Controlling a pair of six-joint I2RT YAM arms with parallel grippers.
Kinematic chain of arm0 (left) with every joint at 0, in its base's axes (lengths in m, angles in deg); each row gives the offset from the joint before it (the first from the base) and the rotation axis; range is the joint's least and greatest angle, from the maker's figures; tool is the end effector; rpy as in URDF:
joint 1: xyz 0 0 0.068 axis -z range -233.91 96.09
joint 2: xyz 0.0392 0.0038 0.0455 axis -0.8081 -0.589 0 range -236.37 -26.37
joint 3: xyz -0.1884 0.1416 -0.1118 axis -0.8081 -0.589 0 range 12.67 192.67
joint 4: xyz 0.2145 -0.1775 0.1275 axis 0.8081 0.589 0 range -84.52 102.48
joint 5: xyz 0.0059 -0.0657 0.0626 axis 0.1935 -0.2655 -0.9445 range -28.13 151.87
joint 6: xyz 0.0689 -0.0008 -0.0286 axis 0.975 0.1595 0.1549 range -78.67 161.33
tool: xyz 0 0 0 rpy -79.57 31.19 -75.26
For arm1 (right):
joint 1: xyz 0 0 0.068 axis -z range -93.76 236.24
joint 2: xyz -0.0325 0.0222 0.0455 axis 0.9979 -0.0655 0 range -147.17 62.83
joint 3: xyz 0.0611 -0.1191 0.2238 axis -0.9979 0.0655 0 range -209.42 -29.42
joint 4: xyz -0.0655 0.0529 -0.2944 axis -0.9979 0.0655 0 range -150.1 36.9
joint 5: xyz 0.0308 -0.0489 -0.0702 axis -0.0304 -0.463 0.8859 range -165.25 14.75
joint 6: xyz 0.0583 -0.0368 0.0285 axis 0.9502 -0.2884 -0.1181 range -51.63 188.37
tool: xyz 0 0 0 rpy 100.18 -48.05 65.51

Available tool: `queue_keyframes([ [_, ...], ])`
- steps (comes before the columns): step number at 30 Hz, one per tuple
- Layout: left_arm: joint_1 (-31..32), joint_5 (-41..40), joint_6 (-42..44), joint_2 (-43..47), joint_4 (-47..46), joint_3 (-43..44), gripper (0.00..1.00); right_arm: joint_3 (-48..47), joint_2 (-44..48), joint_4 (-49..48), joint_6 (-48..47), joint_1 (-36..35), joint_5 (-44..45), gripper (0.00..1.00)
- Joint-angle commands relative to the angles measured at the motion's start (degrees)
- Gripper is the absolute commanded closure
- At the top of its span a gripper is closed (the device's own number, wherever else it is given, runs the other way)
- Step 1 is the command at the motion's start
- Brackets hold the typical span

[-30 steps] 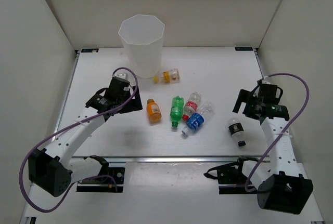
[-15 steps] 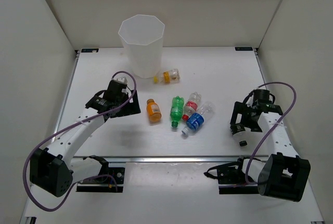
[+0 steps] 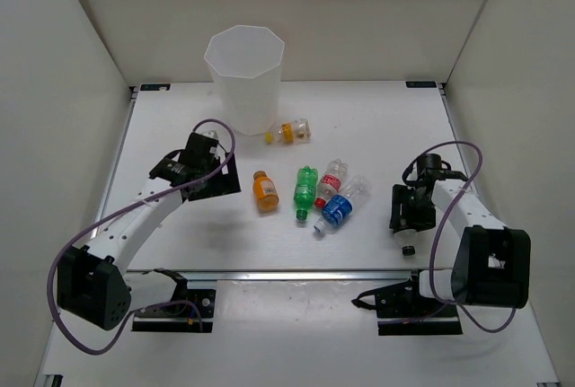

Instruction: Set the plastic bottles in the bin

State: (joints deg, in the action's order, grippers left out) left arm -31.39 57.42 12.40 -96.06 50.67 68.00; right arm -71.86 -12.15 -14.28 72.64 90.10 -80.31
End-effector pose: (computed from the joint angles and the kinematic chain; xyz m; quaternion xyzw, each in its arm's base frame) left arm 0.2788 -0.1104 0.2174 -0.0641 0.9621 -0.0802 0.2527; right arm 0.2608 -0.0121 0.1162 0.0660 0.9917 0.0443 0.1011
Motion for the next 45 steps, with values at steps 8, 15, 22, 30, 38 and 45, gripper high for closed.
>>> queue_keyframes([
  [8, 4.97, 8.66, 1.85, 0.34, -4.67, 3.37, 0.01, -7.03, 10.37, -0.3, 2.04, -4.81, 2.76, 0.72],
  [15, 9.55, 24.37, 1.6, -0.89, -17.56, 6.37, 0.01, -11.01, 12.84, -17.32, 8.52, -17.54, -17.16, 0.76],
  [22, 19.05, 22.37, 2.21, 1.23, -30.23, 4.61, 0.01, -10.92, 5.47, -45.0, 35.25, -21.79, -34.12, 0.76],
  [30, 22.82, 15.79, 2.47, 1.49, -38.14, -0.22, 0.02, -6.26, 3.18, -65.82, 60.03, -26.17, -34.67, 0.76],
  [38, 23.62, 11.22, 0.63, -0.53, -42.73, -2.16, 0.03, -2.49, 1.94, -74.72, 69.81, -30.66, -31.68, 0.75],
  [45, 23.71, 10.86, -0.16, -0.1, -43.78, -3.82, 0.74, 0.07, 2.29, -77.02, 72.37, -30.66, -30.27, 0.72],
])
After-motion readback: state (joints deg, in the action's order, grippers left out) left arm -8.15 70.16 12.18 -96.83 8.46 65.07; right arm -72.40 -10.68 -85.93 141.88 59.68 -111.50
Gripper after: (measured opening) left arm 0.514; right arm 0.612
